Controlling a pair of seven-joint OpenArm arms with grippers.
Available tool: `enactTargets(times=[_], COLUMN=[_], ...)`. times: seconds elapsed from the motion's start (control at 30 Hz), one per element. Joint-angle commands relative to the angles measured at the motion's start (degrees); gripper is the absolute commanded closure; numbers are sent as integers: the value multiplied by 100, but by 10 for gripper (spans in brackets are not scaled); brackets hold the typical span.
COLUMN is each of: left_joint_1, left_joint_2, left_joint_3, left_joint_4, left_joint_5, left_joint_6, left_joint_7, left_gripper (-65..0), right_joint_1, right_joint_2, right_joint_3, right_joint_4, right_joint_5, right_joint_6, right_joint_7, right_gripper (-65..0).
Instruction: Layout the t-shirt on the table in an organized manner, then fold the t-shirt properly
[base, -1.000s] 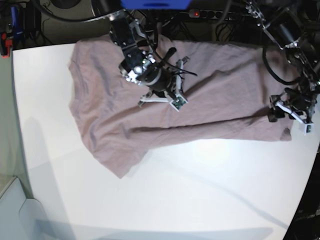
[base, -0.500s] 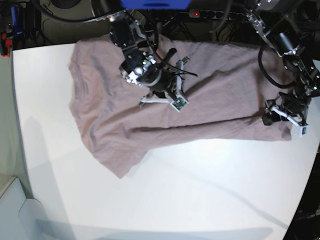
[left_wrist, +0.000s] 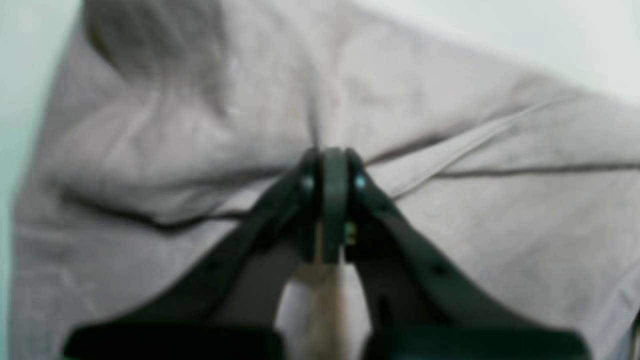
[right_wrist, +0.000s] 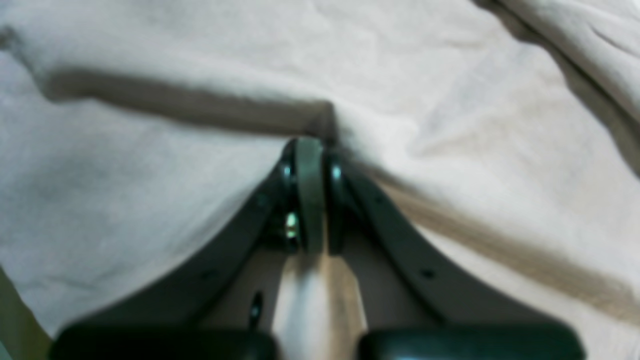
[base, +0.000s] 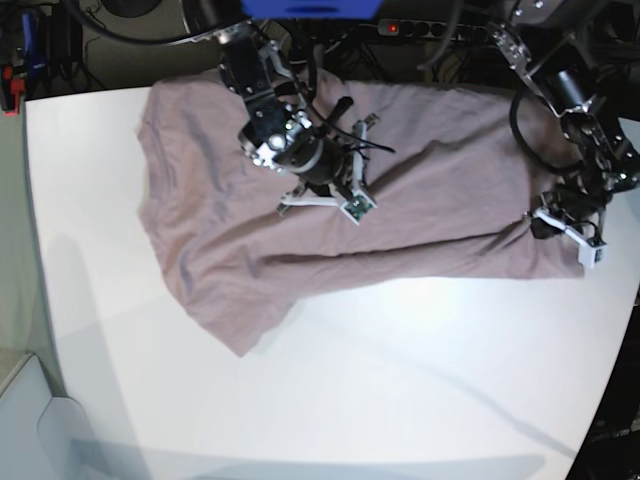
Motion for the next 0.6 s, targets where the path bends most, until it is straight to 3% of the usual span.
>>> enactTargets(times=[0.0,0.3,0.57], left_joint_1=[-135,-311,-1146], left_joint_2=[-98,-98,-98], left_joint_3=[-1,-27,-1], left_joint_4=[112,447,737], left_joint_5=[-98,-116,-98], left_joint_6=[-12,-12,-12], left_joint_7=[-128,-58,30], left_gripper=[-4,-6,-6], right_joint_1=[12,48,48], right_joint_2=[-25,-25,-25], right_joint_3=[-1,-1,-1], right_joint_4=[0,0,0], right_joint_5=[-118,-118,-118], right_joint_6=[9,9,9], right_joint_7=[-235,-235,-235], right_gripper=[0,0,0])
